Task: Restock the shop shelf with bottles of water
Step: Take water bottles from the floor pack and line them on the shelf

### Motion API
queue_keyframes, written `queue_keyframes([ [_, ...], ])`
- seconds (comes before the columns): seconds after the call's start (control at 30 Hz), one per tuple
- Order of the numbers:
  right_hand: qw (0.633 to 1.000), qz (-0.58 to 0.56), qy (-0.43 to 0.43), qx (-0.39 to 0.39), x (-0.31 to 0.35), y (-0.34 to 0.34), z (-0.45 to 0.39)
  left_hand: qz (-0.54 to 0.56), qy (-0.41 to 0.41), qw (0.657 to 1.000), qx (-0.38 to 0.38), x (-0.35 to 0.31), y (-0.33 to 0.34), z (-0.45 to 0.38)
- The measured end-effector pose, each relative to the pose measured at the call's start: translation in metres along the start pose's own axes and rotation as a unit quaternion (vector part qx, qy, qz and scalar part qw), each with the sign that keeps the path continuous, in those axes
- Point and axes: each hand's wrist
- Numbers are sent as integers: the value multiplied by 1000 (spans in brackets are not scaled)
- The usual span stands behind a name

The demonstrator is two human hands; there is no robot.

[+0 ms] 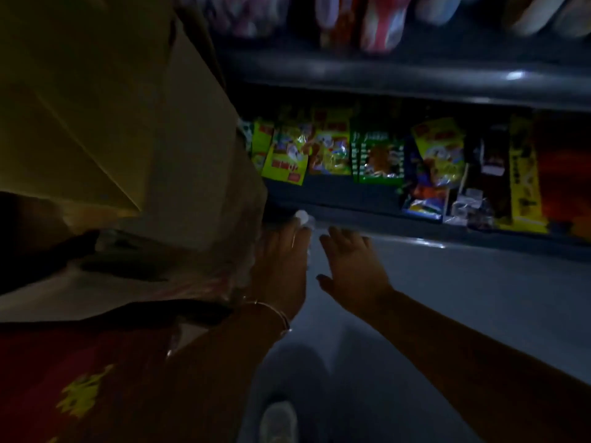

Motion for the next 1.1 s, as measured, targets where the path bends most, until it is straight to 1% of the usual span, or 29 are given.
queue_keyframes([
  [0.13,998,-53,19,25,11,88,-15,-19,18,1000,3,32,81,10],
  [0.17,997,-61,25,44,14,106,-21,-20,17,1000,9,39,93,12],
  [0.23,993,-90,50,61,22,138,-32,-7,19,1000,-9,51,116,16],
  [0.3,986,-126,74,76,26,151,-41,34,18,998,-40,53,118,17],
  [0.37,978,-168,92,87,32,171,-51,38,15,998,-52,63,132,20],
  [0.47,967,-211,100,98,36,189,-64,57,18,998,-20,80,147,21],
  [0.63,965,-225,87,101,29,194,-74,82,12,997,8,83,150,18],
  [0.77,975,-190,82,84,19,170,-69,57,13,998,2,73,138,9],
  [0.87,979,-180,61,76,8,125,-59,124,-32,991,21,54,111,0],
  [0.97,982,-169,34,71,-3,59,-45,174,-72,981,39,27,70,-18],
  [1.0,984,-165,31,64,-7,33,-39,208,-88,973,39,19,50,-24],
  [1.03,985,-160,30,57,-10,4,-34,238,-88,967,36,11,27,-30],
  [1.1,988,-148,25,47,-14,-57,-21,278,-37,959,24,-6,-29,-40],
])
Point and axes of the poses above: each hand's wrist, its own z-axis away from the middle knuckle, its own y-axis out of the palm, x = y × z, and after that the axes turned 9 degrees about y, right-handed
